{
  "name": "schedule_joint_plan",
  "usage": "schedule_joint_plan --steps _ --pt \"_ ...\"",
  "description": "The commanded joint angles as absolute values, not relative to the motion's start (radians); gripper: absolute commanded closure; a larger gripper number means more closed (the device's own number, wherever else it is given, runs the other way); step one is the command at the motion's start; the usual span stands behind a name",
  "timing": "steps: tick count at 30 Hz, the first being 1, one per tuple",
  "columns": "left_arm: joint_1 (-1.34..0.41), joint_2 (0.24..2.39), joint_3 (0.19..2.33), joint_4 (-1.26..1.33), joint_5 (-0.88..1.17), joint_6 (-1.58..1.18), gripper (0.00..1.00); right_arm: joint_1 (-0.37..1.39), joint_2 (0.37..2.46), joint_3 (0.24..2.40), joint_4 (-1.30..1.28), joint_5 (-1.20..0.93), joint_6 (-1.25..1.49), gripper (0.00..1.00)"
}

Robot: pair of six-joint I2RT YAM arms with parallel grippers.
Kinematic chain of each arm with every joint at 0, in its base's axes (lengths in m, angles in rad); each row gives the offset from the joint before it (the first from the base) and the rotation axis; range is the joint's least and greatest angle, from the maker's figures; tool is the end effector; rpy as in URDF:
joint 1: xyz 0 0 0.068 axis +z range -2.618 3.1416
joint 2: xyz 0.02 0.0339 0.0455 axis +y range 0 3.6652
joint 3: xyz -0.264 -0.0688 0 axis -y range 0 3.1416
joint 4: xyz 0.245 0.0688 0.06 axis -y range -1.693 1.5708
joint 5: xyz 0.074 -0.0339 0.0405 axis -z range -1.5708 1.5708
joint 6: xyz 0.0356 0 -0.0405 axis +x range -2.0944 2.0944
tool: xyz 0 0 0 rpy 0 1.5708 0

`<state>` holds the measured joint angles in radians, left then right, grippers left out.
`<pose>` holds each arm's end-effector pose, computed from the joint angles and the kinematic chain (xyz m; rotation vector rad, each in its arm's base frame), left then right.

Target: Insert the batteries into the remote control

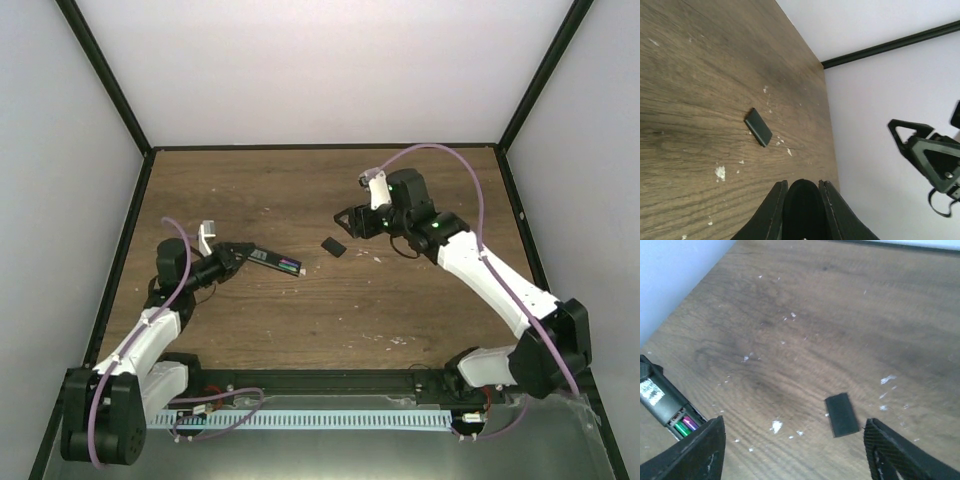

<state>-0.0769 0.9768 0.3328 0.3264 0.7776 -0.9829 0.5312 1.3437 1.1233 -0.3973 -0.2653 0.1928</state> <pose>0.1961 -0.0402 0.2021 -0.3381 2.0341 -1.4221 0.2549 0.1606 0.3130 -0.5306 2.1872 0.6907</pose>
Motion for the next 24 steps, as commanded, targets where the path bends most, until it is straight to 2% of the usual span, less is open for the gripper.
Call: schedule_joint_plan --steps 1,4,5,10,18,24 --pt "-0.066 0.949 0.359 0.23 0.74 -0.921 1.0 0.524 1.292 1.18 -0.382 -0.145 0.155 0.27" --pt "-0.065 0.931 0.357 0.215 0.721 -0.917 1.0 0.514 1.246 1.17 -0.343 -0.103 0.188 0.02" --pt "-0.063 0.927 0.359 0.213 0.717 -0.917 1.0 0.509 1.234 1.159 -0.32 -0.098 0.193 0.0" --pt "-0.059 0.953 0.358 0.23 0.734 -0.906 1.0 0.483 1.241 1.115 -0.286 -0.122 0.125 0.0" --pt "-0.057 1.004 0.266 0.435 0.779 -0.951 1.0 0.477 1.394 1.075 -0.3 -0.263 -0.077 0.0" --pt "-0.057 0.971 0.189 0.469 0.786 -0.973 1.0 0.477 1.571 1.111 -0.323 -0.333 -0.14 0.0"
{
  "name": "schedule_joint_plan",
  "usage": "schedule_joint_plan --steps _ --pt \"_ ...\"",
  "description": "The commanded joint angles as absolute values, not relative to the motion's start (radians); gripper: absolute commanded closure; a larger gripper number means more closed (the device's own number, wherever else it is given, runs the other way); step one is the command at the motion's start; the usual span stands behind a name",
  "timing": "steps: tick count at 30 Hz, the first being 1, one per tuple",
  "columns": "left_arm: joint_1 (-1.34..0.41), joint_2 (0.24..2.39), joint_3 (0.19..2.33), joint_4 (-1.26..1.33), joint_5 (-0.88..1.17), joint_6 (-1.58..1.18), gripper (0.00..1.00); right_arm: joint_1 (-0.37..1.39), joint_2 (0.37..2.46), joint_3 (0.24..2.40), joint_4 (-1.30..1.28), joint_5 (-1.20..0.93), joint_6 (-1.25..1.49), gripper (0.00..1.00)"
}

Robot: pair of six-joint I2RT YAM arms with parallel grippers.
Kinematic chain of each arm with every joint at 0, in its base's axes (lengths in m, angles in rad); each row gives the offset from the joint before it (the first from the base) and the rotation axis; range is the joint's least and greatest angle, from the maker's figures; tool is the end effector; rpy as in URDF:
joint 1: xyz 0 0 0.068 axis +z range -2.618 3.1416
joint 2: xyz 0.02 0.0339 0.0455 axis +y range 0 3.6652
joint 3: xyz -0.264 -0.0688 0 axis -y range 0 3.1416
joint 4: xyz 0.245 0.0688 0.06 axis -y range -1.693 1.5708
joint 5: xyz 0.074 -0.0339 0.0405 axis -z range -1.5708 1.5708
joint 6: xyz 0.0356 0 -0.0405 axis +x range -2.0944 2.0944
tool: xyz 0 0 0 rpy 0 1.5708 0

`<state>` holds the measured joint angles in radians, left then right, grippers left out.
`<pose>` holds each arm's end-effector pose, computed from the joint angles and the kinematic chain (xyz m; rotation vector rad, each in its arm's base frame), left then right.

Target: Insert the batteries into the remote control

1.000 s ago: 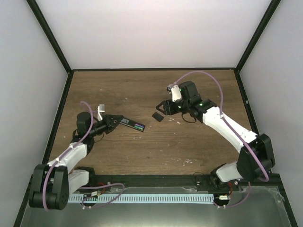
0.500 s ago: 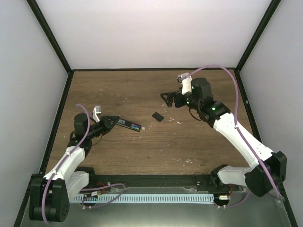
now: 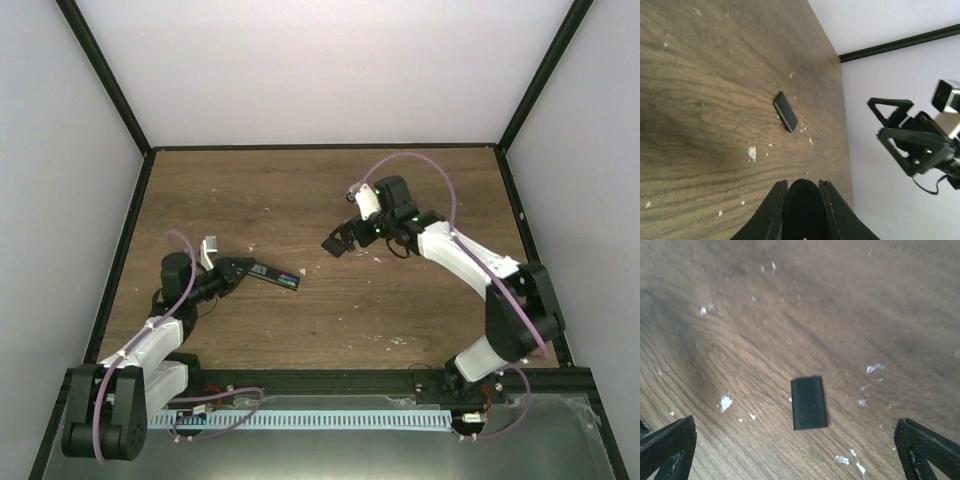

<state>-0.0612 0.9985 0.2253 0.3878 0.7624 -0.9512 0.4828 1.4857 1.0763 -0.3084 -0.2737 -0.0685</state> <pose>0.1848 -0.0360 0.1698 -0.3811 2.0781 -1.3811 0.2858 0.1607 0.2628 -0.7671 2.1815 0.5267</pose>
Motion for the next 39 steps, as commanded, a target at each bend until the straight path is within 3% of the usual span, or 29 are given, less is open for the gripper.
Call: schedule_joint_plan --steps 1,23,39 --pt "-0.057 0.964 0.179 0.468 0.789 -0.977 1.0 0.477 1.609 1.124 -0.33 -0.323 -0.138 0.0" --pt "-0.057 0.895 0.151 0.379 0.805 -0.949 1.0 0.52 1.905 1.25 -0.368 -0.23 -0.171 0.01" --pt "-0.057 0.949 0.165 0.402 0.823 -0.942 1.0 0.561 1.964 1.265 -0.424 -0.172 -0.203 0.2"
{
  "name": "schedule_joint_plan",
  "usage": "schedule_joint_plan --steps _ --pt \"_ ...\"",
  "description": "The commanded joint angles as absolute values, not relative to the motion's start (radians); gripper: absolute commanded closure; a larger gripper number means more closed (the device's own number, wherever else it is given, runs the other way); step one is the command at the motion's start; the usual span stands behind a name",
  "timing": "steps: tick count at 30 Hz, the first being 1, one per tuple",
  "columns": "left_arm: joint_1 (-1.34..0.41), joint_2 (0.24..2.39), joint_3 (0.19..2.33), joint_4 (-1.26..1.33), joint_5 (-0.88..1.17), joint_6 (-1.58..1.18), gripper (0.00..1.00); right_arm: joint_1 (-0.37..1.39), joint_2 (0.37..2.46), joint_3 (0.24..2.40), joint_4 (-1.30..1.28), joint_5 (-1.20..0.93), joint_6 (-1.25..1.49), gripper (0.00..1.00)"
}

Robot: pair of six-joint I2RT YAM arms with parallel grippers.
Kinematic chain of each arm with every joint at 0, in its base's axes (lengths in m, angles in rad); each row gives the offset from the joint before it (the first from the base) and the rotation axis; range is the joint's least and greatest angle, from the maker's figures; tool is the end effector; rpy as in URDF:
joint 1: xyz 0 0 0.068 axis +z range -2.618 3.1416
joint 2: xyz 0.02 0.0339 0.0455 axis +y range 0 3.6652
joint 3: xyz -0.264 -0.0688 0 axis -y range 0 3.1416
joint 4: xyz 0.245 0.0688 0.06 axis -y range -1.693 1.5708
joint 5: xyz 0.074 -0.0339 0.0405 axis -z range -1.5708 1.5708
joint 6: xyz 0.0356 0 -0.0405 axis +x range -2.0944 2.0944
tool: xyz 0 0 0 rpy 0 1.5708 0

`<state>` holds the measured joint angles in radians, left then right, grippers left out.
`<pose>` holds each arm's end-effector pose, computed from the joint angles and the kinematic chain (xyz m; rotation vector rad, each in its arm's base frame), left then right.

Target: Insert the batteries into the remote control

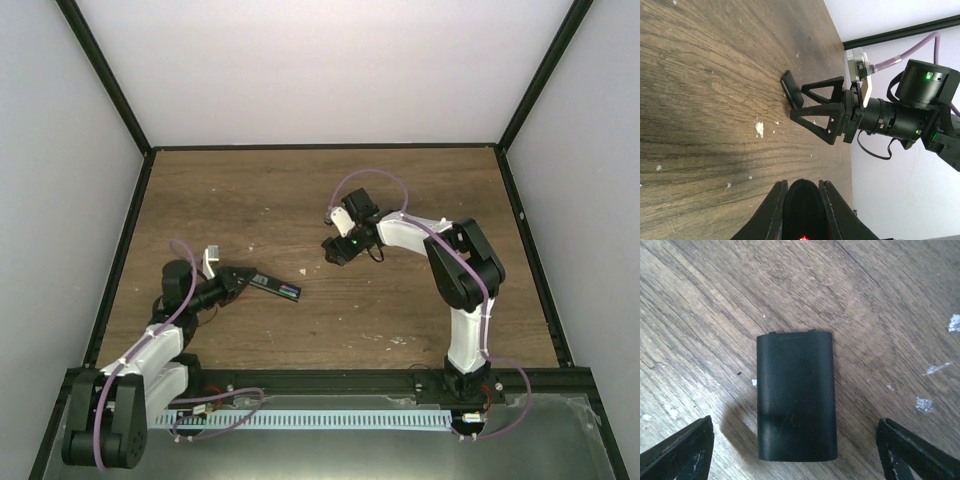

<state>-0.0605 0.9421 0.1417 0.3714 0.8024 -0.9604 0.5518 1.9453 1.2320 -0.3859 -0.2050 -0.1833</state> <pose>0.1664 -0.0357 0.1519 -0.3951 2.1232 -1.4251 0.3288 0.2109 0.1473 -1.0283 2.4855 0.3903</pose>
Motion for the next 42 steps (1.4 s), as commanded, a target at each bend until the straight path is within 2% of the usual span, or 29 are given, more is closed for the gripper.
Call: schedule_joint_plan --steps 1,8,19,27,35,42 --pt "-0.058 0.954 0.165 0.404 0.823 -0.941 1.0 0.561 1.966 1.264 -0.427 -0.169 -0.207 0.21" --pt "-0.058 0.976 0.162 0.42 0.821 -0.94 1.0 0.569 2.003 1.293 -0.469 -0.15 -0.23 0.35" --pt "-0.058 1.004 0.171 0.428 0.819 -0.934 1.0 0.588 1.974 1.248 -0.453 -0.109 -0.271 0.47" --pt "-0.058 1.028 0.186 0.435 0.829 -0.933 1.0 0.595 1.956 1.204 -0.431 -0.077 -0.29 0.67" --pt "-0.06 1.025 0.196 0.417 0.833 -0.928 1.0 0.595 1.897 1.189 -0.415 -0.091 -0.267 0.73" --pt "-0.06 1.02 0.206 0.412 0.85 -0.932 1.0 0.595 1.735 1.194 -0.458 -0.199 -0.245 0.76"
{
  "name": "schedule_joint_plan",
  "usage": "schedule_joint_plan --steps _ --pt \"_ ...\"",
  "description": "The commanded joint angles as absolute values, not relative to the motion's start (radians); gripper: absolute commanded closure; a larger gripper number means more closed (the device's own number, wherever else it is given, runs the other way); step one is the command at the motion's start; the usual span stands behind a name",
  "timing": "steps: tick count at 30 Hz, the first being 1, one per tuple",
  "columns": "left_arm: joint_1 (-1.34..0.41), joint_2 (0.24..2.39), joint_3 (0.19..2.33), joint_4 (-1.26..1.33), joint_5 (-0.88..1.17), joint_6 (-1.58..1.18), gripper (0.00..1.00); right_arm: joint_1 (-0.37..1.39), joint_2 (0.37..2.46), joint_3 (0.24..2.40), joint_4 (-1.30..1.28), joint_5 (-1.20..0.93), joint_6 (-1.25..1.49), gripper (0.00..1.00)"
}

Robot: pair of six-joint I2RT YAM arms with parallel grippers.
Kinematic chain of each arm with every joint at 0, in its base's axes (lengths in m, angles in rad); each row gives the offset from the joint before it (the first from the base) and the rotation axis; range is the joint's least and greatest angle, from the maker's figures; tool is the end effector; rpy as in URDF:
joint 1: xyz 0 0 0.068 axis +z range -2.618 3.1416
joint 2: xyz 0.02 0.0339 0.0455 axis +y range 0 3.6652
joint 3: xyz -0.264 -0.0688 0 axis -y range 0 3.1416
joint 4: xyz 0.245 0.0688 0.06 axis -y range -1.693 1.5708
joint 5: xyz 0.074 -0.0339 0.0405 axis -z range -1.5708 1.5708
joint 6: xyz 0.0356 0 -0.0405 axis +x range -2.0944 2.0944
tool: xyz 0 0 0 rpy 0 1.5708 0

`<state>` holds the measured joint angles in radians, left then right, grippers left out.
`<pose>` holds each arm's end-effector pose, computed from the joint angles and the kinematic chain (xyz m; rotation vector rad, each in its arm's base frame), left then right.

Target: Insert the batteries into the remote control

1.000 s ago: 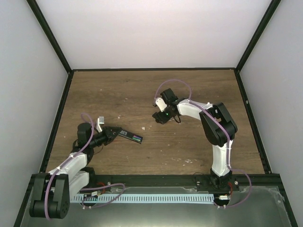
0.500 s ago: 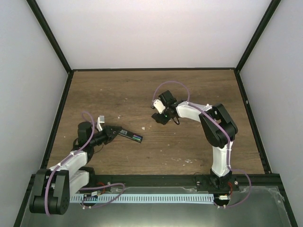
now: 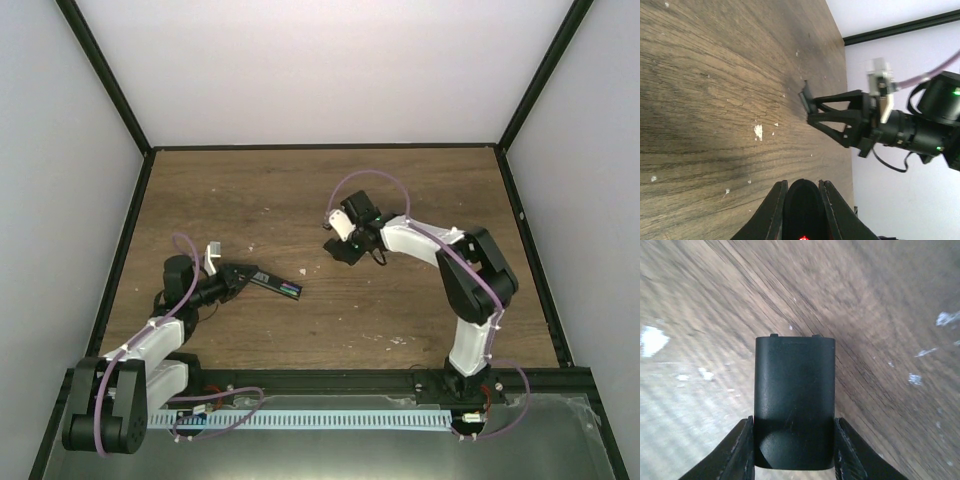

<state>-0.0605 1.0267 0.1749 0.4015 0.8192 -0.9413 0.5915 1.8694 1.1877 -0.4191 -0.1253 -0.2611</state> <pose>0.1765 -0.0367 0.1518 -0.3777 2.1422 -1.4315 0.3090 0.2129 0.1606 -1.1472 2.4285 0.2719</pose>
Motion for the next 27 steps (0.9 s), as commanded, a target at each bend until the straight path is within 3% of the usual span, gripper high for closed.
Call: schedule_joint_plan --steps 1,11,27 --pt "-0.06 1.02 0.207 0.413 0.854 -0.934 1.0 0.594 1.704 1.191 -0.466 -0.226 -0.248 0.76" --pt "-0.064 1.03 0.222 0.517 0.899 -1.035 1.0 0.689 1.467 1.154 -0.553 -0.37 -0.267 0.77" --pt "-0.099 1.026 0.261 0.663 0.897 -1.227 1.0 0.837 1.463 1.169 -0.603 -0.321 -0.262 0.77"
